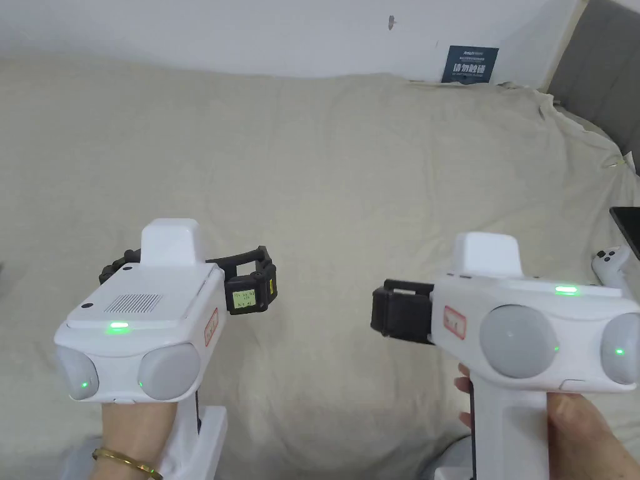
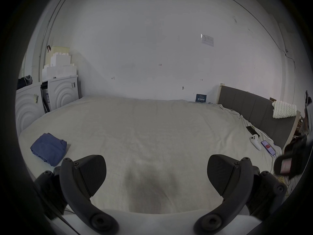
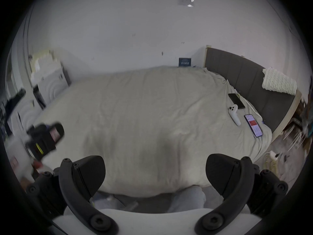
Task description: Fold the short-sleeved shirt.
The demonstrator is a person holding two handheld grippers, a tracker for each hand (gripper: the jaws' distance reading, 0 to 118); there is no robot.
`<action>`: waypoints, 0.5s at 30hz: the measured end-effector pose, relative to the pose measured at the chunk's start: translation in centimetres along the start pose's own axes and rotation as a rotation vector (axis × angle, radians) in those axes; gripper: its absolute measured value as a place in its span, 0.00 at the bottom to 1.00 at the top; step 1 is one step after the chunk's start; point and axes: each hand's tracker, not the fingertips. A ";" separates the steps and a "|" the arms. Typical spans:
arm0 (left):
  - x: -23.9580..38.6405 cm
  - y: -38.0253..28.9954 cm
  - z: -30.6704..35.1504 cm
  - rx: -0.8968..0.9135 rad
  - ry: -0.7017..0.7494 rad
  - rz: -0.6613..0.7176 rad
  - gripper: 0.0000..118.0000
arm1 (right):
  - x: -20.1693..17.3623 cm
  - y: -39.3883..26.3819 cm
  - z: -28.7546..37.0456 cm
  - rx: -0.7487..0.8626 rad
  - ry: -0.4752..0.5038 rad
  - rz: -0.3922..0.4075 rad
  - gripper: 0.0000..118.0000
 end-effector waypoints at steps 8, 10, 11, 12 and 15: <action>-0.6 -2.3 -4.0 -0.155 0.028 -0.008 1.00 | 0.2 -2.3 -7.5 -0.216 -0.042 -0.046 0.98; -0.9 -2.6 -5.6 -0.208 0.038 -0.010 1.00 | 1.0 -1.9 -9.1 -0.261 -0.008 -0.118 0.98; -1.1 -2.7 -6.6 -0.227 0.048 -0.009 1.00 | 1.5 -1.4 -9.9 -0.265 0.008 -0.146 0.98; -1.3 -2.7 -7.5 -0.238 0.054 -0.007 1.00 | 1.6 -0.8 -10.4 -0.259 0.008 -0.164 0.98; -1.8 -2.1 -11.0 -0.286 0.088 0.013 1.00 | 2.2 1.5 -13.2 -0.193 -0.052 -0.172 0.98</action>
